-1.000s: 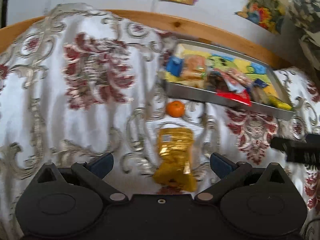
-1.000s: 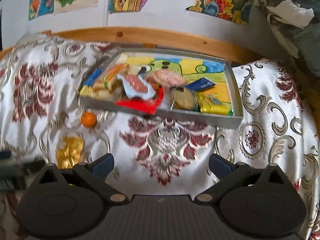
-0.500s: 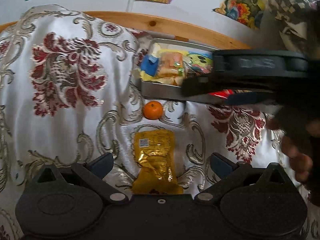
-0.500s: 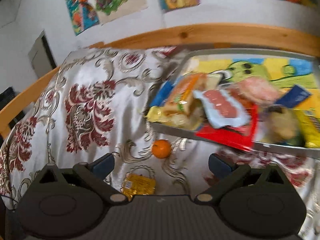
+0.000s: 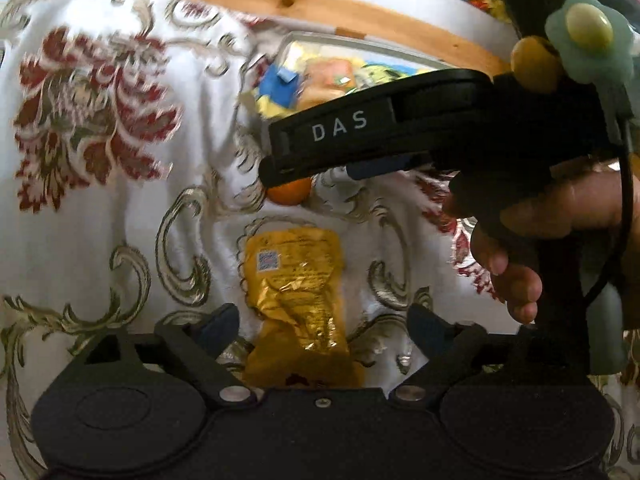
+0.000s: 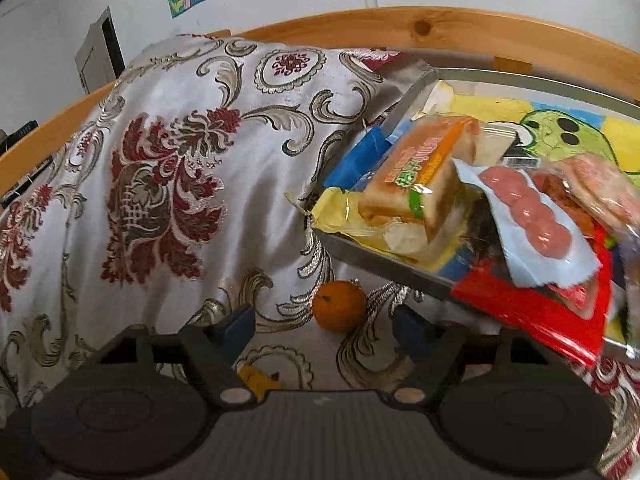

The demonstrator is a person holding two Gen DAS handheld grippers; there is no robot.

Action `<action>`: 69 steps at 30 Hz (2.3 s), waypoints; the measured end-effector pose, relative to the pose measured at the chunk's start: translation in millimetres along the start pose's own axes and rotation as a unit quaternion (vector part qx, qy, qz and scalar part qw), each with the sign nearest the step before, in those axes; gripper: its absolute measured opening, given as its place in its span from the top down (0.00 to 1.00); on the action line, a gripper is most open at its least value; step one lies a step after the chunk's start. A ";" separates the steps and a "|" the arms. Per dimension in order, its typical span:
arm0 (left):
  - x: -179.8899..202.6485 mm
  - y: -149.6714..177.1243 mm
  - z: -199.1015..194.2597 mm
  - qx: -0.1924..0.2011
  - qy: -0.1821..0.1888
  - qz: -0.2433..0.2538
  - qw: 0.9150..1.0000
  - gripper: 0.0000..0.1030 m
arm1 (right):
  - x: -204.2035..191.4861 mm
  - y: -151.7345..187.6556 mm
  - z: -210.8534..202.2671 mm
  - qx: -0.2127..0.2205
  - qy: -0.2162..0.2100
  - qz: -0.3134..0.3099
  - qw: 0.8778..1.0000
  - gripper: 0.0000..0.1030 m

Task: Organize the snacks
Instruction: 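Close the left tool on the gold foil pouch while the right tool closes on the orange, then carry the gold pouch over the tray with the left tool while the right tool carries the orange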

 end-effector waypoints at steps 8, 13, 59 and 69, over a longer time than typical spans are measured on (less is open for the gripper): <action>-5.9 -1.6 16.0 -0.021 -0.001 0.002 1.000 0.33 | 4.9 5.4 22.5 -0.015 0.050 -0.029 0.998 0.42; -6.5 -1.9 19.5 -0.024 -0.007 0.014 1.000 0.38 | 1.2 7.2 32.1 -0.017 0.056 -0.047 0.997 0.44; 24.6 -49.7 -23.2 0.082 0.038 -0.016 0.996 0.55 | 42.9 -24.7 -107.7 0.150 0.023 0.030 0.988 0.62; 71.0 -133.1 -8.1 0.157 0.048 -0.025 0.986 0.55 | 98.9 -24.8 -124.5 0.166 0.085 0.076 0.979 0.62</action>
Point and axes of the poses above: each gripper's, at about its wrist camera, not at the fingertips, and z roughly the way its jaws point, x to its right, y to its underside, the point moved 10 cm from there along z, roughly the way its jaws point, and after that the axes turned 8 degrees about -z, right-handed, at the moved point
